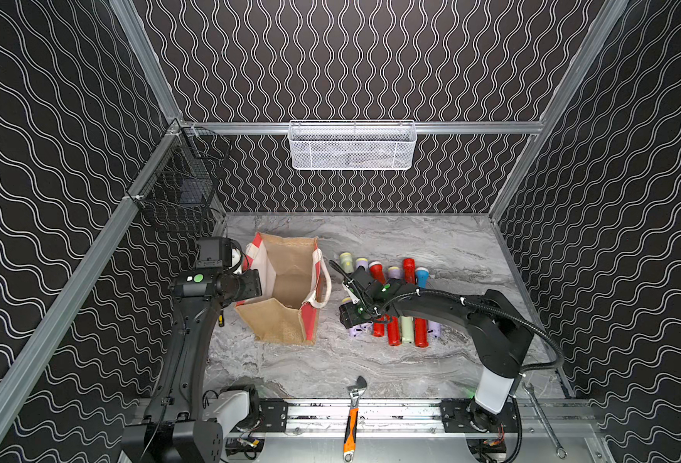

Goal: Put the flashlights into the tote bags
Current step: Pick up the flashlight from the center of the board.

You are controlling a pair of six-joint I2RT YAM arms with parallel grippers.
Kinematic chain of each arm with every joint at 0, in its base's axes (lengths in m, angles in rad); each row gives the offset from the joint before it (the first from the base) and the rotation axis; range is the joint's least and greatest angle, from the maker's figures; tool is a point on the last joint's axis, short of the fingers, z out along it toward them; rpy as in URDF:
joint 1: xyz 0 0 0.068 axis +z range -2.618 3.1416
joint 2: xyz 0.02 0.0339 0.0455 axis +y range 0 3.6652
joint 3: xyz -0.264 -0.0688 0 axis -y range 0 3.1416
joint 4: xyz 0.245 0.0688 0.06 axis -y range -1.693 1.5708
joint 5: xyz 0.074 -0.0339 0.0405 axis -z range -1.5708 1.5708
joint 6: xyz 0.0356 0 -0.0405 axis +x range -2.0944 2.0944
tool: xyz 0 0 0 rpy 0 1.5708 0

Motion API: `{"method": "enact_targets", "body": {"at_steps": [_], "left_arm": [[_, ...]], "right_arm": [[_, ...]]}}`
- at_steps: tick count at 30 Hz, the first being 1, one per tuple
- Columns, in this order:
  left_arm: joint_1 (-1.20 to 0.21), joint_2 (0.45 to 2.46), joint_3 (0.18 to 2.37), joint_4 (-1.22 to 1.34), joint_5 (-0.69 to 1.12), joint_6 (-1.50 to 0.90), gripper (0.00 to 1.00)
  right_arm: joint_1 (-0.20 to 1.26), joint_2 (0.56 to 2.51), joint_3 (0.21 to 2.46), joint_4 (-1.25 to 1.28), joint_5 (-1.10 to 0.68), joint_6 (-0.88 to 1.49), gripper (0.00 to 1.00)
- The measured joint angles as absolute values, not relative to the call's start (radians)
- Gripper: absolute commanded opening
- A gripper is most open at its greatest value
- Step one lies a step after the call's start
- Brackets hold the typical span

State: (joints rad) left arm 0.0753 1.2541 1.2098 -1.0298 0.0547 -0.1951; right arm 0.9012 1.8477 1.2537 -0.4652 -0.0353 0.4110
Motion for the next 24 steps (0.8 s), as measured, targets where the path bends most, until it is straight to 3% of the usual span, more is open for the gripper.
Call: {"method": "enact_targets", "body": {"at_steps": [8,24], "left_arm": [[0.134,1.205,1.238,-1.011,0.109,-0.205,0.71],[0.151,1.179,1.224,-1.009,0.126,-0.205,0.71]], "right_arm": [[0.901,1.887,1.285,-0.476,-0.028,0.411,0.71],[0.903,1.99,1.338,-0.505,-0.02,0.43,0.58]]}}
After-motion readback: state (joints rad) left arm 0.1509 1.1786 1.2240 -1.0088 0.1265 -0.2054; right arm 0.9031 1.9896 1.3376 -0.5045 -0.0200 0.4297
